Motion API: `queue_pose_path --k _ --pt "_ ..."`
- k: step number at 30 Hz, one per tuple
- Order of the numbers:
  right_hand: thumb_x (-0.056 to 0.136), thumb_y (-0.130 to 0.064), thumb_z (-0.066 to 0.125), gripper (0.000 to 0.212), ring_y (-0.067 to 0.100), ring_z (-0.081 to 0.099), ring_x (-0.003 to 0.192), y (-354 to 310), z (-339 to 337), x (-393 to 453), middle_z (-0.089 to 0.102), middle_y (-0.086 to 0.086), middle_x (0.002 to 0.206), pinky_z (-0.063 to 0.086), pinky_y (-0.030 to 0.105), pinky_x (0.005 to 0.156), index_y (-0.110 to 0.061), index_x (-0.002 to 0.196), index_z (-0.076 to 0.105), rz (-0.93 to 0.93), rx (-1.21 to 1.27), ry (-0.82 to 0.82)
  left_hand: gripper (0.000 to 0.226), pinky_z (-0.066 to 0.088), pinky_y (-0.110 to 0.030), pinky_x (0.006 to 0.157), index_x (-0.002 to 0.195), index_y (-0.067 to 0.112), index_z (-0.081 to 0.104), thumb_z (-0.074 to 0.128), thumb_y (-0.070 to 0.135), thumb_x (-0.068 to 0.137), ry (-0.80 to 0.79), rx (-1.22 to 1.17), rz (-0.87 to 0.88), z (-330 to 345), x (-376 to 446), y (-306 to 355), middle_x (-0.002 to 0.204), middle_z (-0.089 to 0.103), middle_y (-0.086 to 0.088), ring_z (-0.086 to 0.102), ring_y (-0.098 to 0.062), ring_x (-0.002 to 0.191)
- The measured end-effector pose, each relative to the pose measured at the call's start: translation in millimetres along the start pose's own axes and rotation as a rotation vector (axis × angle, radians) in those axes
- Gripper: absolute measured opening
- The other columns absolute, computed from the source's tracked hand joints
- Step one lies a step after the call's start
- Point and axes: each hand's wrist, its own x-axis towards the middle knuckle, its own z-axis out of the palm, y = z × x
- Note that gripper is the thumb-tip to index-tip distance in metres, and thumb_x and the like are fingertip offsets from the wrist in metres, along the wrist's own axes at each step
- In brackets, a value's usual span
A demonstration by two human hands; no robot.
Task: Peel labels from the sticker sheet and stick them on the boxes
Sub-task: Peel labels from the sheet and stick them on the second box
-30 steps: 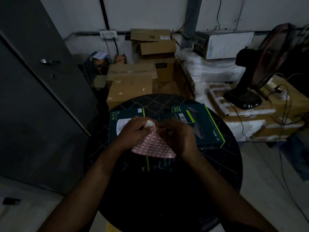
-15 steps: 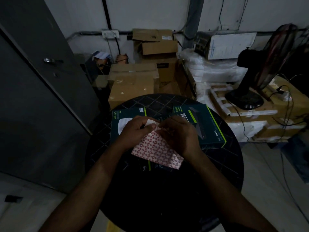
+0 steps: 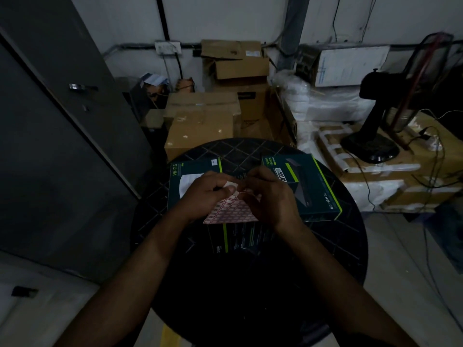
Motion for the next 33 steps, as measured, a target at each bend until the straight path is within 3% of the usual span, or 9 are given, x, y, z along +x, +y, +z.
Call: queue_pose_path --k 5,11,13,15,18,22,26,30,33 --pt "0.079 -0.016 0.080 0.015 0.016 0.065 0.079 -0.6 4.0 -0.4 0.056 -0.003 0.114 0.032 0.012 0.053 -0.017 0.088 0.069 0.087 -0.056 -0.052 0.022 0.032 -0.002 0.085 0.099 0.034 0.070 0.066 0.014 0.093 -0.010 0.078 0.057 -0.4 -1.0 1.4 0.108 0.065 0.020 0.046 0.012 0.102" --pt "0.083 -0.021 0.077 0.009 0.015 0.067 0.090 -2.3 2.4 -0.2 0.051 -0.001 0.130 0.045 0.022 0.057 -0.020 0.087 0.069 0.104 -0.084 -0.055 0.018 0.035 -0.001 0.079 0.105 0.013 0.076 0.064 0.007 0.092 0.023 0.039 0.060 0.5 -0.8 6.7 0.103 0.067 0.014 0.053 0.014 0.097" --pt "0.082 -0.022 0.079 0.011 0.012 0.067 0.088 -2.1 2.0 -1.3 0.050 -0.004 0.132 0.054 0.028 0.058 -0.021 0.088 0.069 0.105 -0.064 -0.026 0.018 0.038 -0.007 0.082 0.104 0.018 0.076 0.064 0.011 0.093 0.036 0.040 0.048 1.1 -0.7 6.7 0.103 0.066 0.019 0.053 0.008 0.099" --pt "0.080 -0.024 0.082 0.017 0.010 0.066 0.090 -2.1 1.1 -2.2 0.048 -0.007 0.132 0.058 0.031 0.061 -0.022 0.092 0.070 0.115 -0.055 0.011 0.017 0.038 -0.005 0.081 0.101 0.020 0.076 0.063 0.011 0.094 0.044 0.015 0.029 1.2 -0.5 7.5 0.101 0.066 0.021 0.053 0.011 0.097" --pt "0.077 -0.025 0.084 0.022 0.011 0.065 0.099 -3.2 -0.5 -2.0 0.047 -0.007 0.136 0.057 0.028 0.064 -0.021 0.095 0.073 0.110 -0.061 0.032 0.017 0.041 -0.003 0.076 0.099 0.014 0.075 0.062 0.005 0.093 0.043 -0.040 0.037 1.0 -1.1 10.9 0.099 0.066 0.018 0.058 0.014 0.092" --pt "0.074 -0.020 0.086 0.017 0.009 0.064 0.092 -5.5 -1.4 0.2 0.053 -0.004 0.134 0.055 0.027 0.059 -0.020 0.088 0.075 0.053 -0.081 0.057 0.017 0.045 -0.006 0.077 0.101 0.006 0.075 0.061 0.001 0.093 0.020 -0.052 0.056 0.5 0.2 10.9 0.098 0.069 0.013 0.063 0.009 0.090" --pt "0.076 -0.016 0.084 0.010 0.012 0.064 0.088 -7.2 -3.1 0.6 0.054 0.000 0.135 0.055 0.030 0.055 -0.016 0.082 0.075 -0.005 -0.083 0.109 0.017 0.053 -0.020 0.078 0.102 0.003 0.076 0.061 0.003 0.093 0.028 -0.088 0.051 1.1 2.9 7.8 0.099 0.074 0.001 0.070 -0.005 0.089" --pt "0.079 -0.017 0.079 0.006 0.014 0.063 0.088 -6.2 -3.7 0.0 0.050 0.001 0.140 0.054 0.033 0.053 -0.017 0.081 0.073 -0.019 -0.086 0.096 0.017 0.054 -0.023 0.077 0.101 0.007 0.076 0.061 0.004 0.093 0.021 -0.100 0.013 1.3 2.9 7.4 0.096 0.074 0.005 0.071 -0.008 0.088" --pt "0.079 -0.017 0.079 0.008 0.016 0.063 0.092 -6.0 -3.0 -1.0 0.047 0.001 0.141 0.054 0.034 0.054 -0.018 0.083 0.072 -0.018 -0.069 0.084 0.018 0.052 -0.017 0.074 0.099 0.014 0.075 0.061 0.003 0.093 0.032 -0.104 -0.009 1.3 0.3 14.5 0.091 0.071 0.013 0.068 0.000 0.084"
